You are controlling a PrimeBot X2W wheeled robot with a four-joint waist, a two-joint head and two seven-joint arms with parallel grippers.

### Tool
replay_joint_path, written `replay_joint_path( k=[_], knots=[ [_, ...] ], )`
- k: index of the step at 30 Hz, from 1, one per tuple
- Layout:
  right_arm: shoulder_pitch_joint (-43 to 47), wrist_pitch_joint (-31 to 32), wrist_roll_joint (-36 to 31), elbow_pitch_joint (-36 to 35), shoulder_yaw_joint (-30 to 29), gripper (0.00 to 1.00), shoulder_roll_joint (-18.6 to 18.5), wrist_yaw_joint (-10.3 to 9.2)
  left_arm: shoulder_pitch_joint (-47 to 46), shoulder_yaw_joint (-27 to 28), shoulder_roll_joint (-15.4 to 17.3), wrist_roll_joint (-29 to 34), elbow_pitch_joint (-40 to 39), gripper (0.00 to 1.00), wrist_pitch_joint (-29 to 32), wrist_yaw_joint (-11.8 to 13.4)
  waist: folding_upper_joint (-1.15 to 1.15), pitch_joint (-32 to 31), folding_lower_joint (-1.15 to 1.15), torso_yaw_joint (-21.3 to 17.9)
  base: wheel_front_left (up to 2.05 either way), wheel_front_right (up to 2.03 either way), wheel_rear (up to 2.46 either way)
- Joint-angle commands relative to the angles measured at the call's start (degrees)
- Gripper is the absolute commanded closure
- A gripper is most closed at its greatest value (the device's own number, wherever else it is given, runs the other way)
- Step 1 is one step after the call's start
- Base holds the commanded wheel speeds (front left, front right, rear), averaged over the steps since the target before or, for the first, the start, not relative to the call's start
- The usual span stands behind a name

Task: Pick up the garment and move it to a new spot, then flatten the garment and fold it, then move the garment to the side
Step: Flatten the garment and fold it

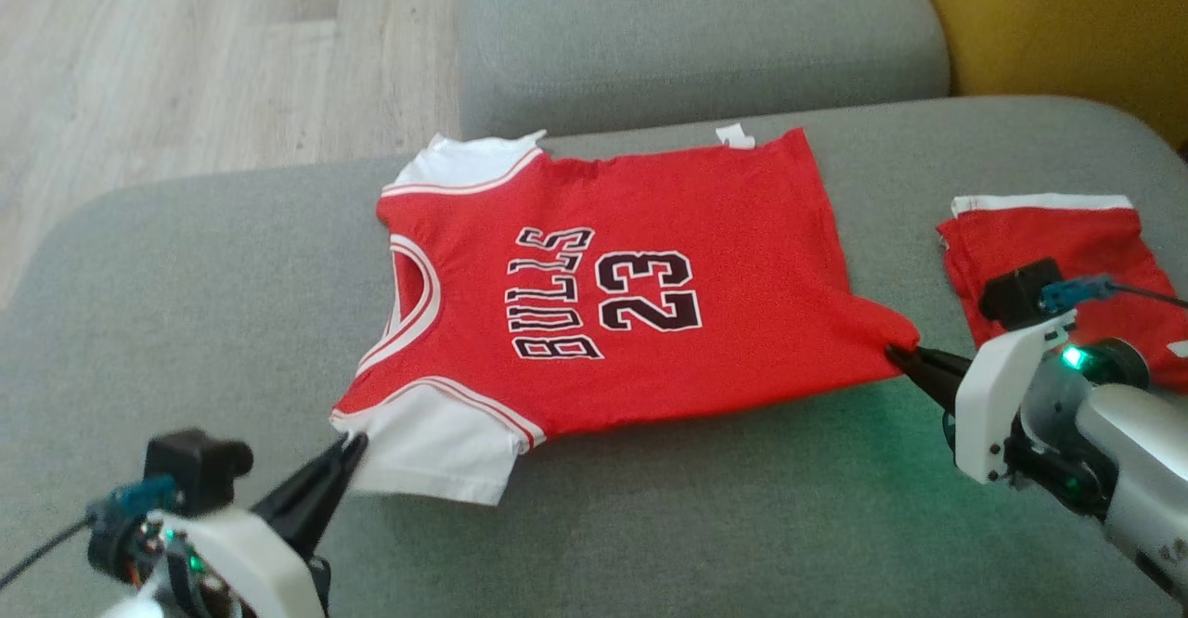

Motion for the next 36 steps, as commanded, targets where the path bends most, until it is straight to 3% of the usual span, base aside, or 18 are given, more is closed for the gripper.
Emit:
replay_joint_path(
  k=[1, 16, 24, 31, 32, 33, 36],
  knots=[
    [-1.9, -0.7, 0.4, -0.5, -1.1, 1.00, -1.0, -0.04, -5.6, 3.7, 1.7, 0.2, -0.7, 1.00, 0.4, 0.6, 0.00, 1.1, 0.00, -0.2, 0.00, 0.00, 0.00],
    [-10.4, 1.7, 1.5, 4.0, -3.1, 1.00, 3.4, -0.04, -23.1, 2.0, 0.6, 4.7, 9.5, 1.00, 9.1, -1.1, 0.00, 10.6, 0.00, -0.8, 0.00, 0.00, 0.00],
    [-16.1, 3.2, 0.6, 9.1, -2.4, 1.00, 6.3, -0.04, -36.6, -1.7, -3.9, 10.3, 20.7, 1.00, 10.8, -5.0, 0.00, 15.1, 0.00, -0.1, 0.00, 0.00, 0.00],
    [-19.3, 1.5, 0.2, 13.3, -1.9, 1.00, 8.6, -0.04, -45.7, -4.4, -7.8, 14.2, 30.5, 1.00, 8.9, -7.0, 0.00, 17.7, 0.00, 0.2, 0.00, 0.00, 0.00],
    [-19.7, 0.6, 0.0, 14.2, -2.0, 0.10, 8.8, -0.04, -46.9, -4.4, -8.5, 15.0, 31.8, 0.65, 7.8, -6.8, 0.00, 17.9, 0.00, 0.2, 0.00, 0.00, 0.00],
    [-20.0, 0.0, -0.3, 15.0, -2.0, 0.00, 9.1, -0.04, -47.9, -4.3, -9.2, 15.8, 33.0, 0.00, 6.5, -6.1, 0.00, 18.1, 0.00, 0.2, 0.00, 0.00, 0.00],
    [-20.9, -3.1, 0.0, 16.8, -2.9, 0.00, 9.9, -0.04, -50.3, -3.4, -11.6, 17.6, 36.5, 0.00, 0.9, -3.7, 0.00, 18.2, 0.00, 0.2, 0.00, 0.00, 0.00]
  ],
)
